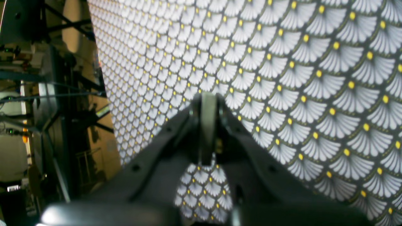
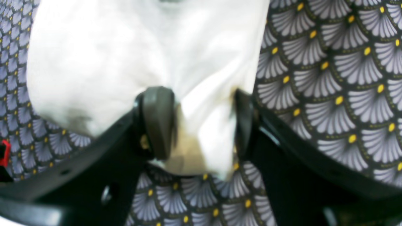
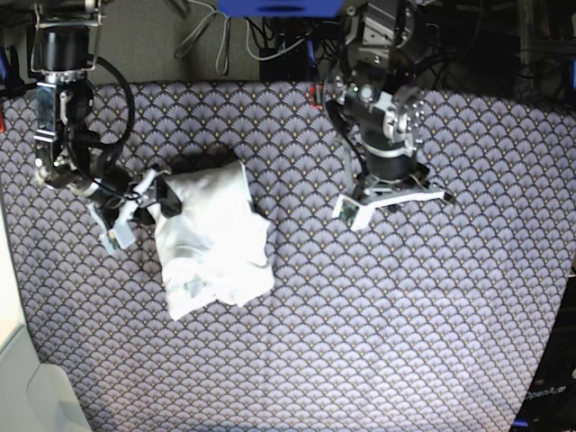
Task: Fold the T-shirt properly
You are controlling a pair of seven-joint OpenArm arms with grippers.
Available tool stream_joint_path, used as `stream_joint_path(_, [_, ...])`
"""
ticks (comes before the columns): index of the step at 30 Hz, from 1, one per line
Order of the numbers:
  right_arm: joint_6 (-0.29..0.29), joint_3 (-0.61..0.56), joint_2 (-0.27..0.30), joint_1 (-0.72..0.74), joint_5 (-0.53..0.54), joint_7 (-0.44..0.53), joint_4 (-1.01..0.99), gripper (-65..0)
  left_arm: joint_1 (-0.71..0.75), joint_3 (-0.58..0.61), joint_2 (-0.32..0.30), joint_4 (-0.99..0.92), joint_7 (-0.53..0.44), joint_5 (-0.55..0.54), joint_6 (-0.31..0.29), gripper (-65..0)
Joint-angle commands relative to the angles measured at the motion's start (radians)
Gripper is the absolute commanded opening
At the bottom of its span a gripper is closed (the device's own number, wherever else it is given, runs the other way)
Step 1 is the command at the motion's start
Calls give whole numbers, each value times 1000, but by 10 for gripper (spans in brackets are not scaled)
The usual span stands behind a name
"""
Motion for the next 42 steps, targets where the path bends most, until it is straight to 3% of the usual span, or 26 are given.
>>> stream_joint_path(1, [12,-5,18,9,-14,-52,28,-338,2,1,7,16,-16,11,6,-647])
stream_joint_path(6, [12,15,36,2,-20,-116,206,-333,24,7,7,21,-16,11,6,-647])
stream_joint_path(14, [12,168,27,-40,-20,-250,478,-336,90,7,7,25,-18,11,5,-647])
stream_joint_path(19, [12,306,64,-137,-20,-303,545,-342,191,27,5,32,-30,11,5,-647])
stream_joint_path(23, [12,395,96,-268,-20,-300,574,-439,306,62,-21,32,-104,17,8,-647])
stream_joint_path(28, [12,549,99,-423,-21,-297,577,-640,390,84,-18,33,-144,11,14,-647])
stream_joint_path(33, [12,653,99,-558,-26,-296,574,-650,443,84,-1,33,-145,-32,14,-647])
stream_joint_path(36, [12,681,96,-605,-121,-296,573,-650,478,81,-5,33,-145,-85,14,-647])
stream_joint_path(42, [12,681,36,-657,-463,-265,547,-650,570,75,-68,32,-145,-191,17,-647])
